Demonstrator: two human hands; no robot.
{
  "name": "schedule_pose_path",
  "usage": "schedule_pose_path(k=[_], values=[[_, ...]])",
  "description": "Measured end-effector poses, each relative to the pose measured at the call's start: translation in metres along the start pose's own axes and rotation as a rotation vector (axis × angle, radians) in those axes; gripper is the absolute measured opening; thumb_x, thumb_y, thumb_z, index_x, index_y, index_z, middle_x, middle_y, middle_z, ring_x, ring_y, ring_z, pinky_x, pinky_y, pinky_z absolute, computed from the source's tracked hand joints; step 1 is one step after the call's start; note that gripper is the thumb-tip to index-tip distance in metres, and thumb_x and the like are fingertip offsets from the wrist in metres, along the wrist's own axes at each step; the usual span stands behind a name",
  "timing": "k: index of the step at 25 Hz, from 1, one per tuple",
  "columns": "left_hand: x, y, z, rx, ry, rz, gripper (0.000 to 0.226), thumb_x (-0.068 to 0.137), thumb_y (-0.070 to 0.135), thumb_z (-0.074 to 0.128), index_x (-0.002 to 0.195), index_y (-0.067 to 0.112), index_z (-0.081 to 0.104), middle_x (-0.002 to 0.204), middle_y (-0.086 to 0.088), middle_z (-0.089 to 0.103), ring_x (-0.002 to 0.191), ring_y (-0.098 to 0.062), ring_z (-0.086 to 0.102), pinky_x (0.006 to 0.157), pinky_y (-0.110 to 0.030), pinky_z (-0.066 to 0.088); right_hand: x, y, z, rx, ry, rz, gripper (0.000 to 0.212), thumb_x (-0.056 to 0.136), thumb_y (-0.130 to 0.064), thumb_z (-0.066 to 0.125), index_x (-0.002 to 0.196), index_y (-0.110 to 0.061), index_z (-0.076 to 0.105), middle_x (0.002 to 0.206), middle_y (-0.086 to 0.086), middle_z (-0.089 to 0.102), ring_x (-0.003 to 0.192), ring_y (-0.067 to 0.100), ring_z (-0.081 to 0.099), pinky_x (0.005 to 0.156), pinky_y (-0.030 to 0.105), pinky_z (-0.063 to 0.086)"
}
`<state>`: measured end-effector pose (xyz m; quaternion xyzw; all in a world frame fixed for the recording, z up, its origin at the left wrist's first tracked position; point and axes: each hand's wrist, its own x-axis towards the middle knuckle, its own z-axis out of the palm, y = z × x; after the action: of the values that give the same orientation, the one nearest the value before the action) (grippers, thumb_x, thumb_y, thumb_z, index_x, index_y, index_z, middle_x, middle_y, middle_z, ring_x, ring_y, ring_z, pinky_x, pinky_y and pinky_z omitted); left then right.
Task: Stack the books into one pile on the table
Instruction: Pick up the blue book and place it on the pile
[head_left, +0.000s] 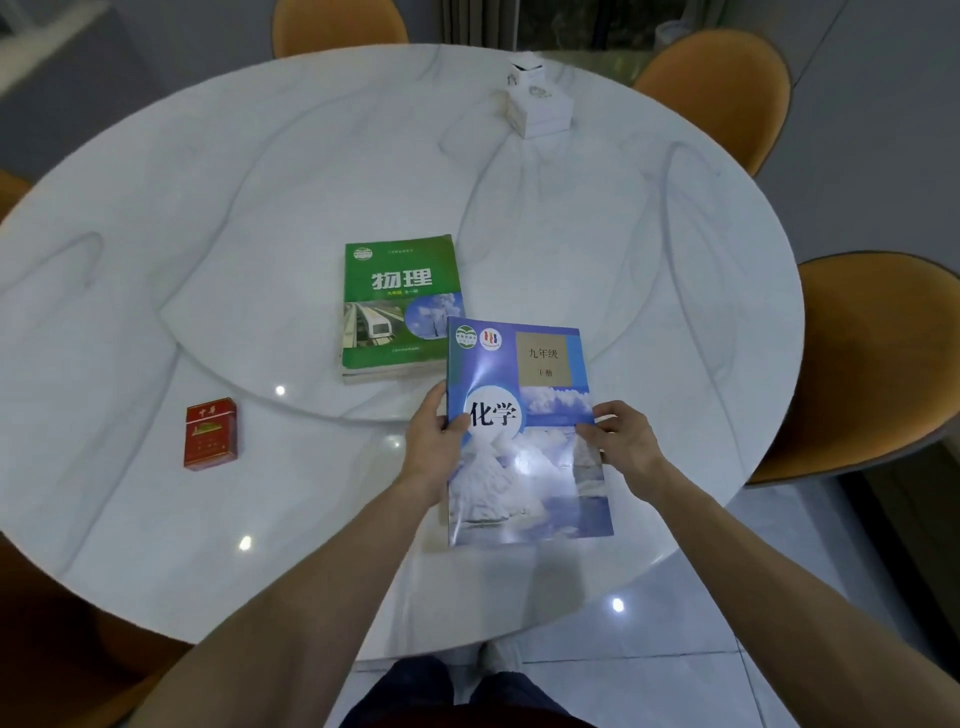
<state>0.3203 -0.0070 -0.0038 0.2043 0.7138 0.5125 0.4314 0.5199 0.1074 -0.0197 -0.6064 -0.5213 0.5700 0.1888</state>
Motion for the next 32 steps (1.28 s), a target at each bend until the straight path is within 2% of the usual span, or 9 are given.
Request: schedule_pose_path(k=[4,8,12,16,20,22,26,29,32], values=[[0.024,0.024,-0.043,-0.053,0.055,0.003,0.051,0.094,0.005,0.054,0.140,0.025,0.044,0.104,-0.015,0.067,0.094,-0.028,0.063,0.090,-0.044,0.052,0.005,-0.043,0.039,0.056,-0.050,-0.034,0.018,0.089,-0.013,0.064,0.101,-0.010,0.051,0.100,0.012,0.060,0.093,0.030,0.061,0.082,0.044,0.054],[0.050,0.037,-0.080,-0.075,0.093,0.028,0.050,0.093,0.003,0.054,0.137,0.024,0.048,0.101,-0.013,0.069,0.091,-0.027,0.065,0.090,-0.044,0.053,0.017,-0.080,0.073,0.057,-0.098,-0.095,0.016,0.087,-0.005,0.064,0.100,-0.009,0.055,0.083,0.011,0.059,0.084,0.031,0.057,0.073,0.040,0.051],[0.078,0.049,-0.110,-0.102,0.129,0.033,0.042,0.092,0.001,0.053,0.126,0.026,0.056,0.095,-0.011,0.068,0.082,-0.025,0.062,0.079,-0.036,0.053,0.035,-0.113,0.107,0.013,-0.104,-0.116,0.012,0.087,-0.005,0.064,0.095,-0.010,0.057,0.089,0.019,0.060,0.083,0.031,0.058,0.078,0.045,0.051],[0.112,0.058,-0.131,-0.045,0.127,0.028,0.041,0.093,0.006,0.052,0.129,0.024,0.054,0.091,-0.017,0.067,0.079,-0.024,0.059,0.074,-0.034,0.051,0.058,-0.136,0.135,-0.017,-0.053,-0.122,0.017,0.086,-0.003,0.064,0.103,-0.004,0.060,0.075,0.010,0.059,0.079,0.030,0.056,0.076,0.043,0.050],[0.148,0.072,-0.141,0.005,0.135,0.025,0.040,0.093,0.005,0.049,0.129,0.023,0.054,0.097,-0.020,0.066,0.081,-0.024,0.057,0.066,-0.028,0.049,0.080,-0.159,0.156,-0.085,0.003,-0.132,0.008,0.086,-0.011,0.065,0.085,-0.018,0.062,0.087,0.012,0.065,0.086,0.032,0.063,0.082,0.046,0.055],[0.164,0.078,-0.144,0.028,0.139,0.019,0.041,0.094,0.005,0.048,0.130,0.021,0.053,0.098,-0.019,0.065,0.081,-0.024,0.056,0.058,-0.025,0.047,0.092,-0.167,0.163,-0.115,0.029,-0.134,0.020,0.085,-0.013,0.066,0.075,-0.027,0.058,0.094,0.013,0.066,0.089,0.031,0.064,0.086,0.049,0.055],[0.194,0.087,-0.141,0.087,0.161,0.012,0.040,0.094,0.005,0.047,0.132,0.020,0.050,0.102,-0.016,0.065,0.083,-0.025,0.056,0.053,-0.023,0.045,0.118,-0.176,0.171,-0.141,0.048,-0.121,0.005,0.086,-0.011,0.065,0.087,-0.015,0.062,0.098,0.014,0.066,0.087,0.030,0.062,0.083,0.044,0.054],[0.208,0.085,-0.133,0.181,0.200,-0.008,0.039,0.094,0.006,0.049,0.131,0.015,0.052,0.108,-0.020,0.068,0.084,-0.028,0.059,0.066,-0.031,0.053,0.133,-0.177,0.176,-0.215,0.068,-0.117,0.021,0.088,-0.012,0.063,0.107,-0.003,0.064,0.098,0.011,0.065,0.085,0.025,0.060,0.075,0.033,0.049],[0.217,0.076,-0.122,0.337,0.259,0.007,0.030,0.092,0.006,0.053,0.121,0.004,0.059,0.105,-0.022,0.070,0.093,-0.037,0.065,0.080,-0.038,0.054,0.140,-0.171,0.180,-0.338,0.109,-0.155,0.023,0.090,-0.012,0.059,0.109,-0.001,0.067,0.103,0.014,0.069,0.085,0.021,0.057,0.076,0.027,0.045]])
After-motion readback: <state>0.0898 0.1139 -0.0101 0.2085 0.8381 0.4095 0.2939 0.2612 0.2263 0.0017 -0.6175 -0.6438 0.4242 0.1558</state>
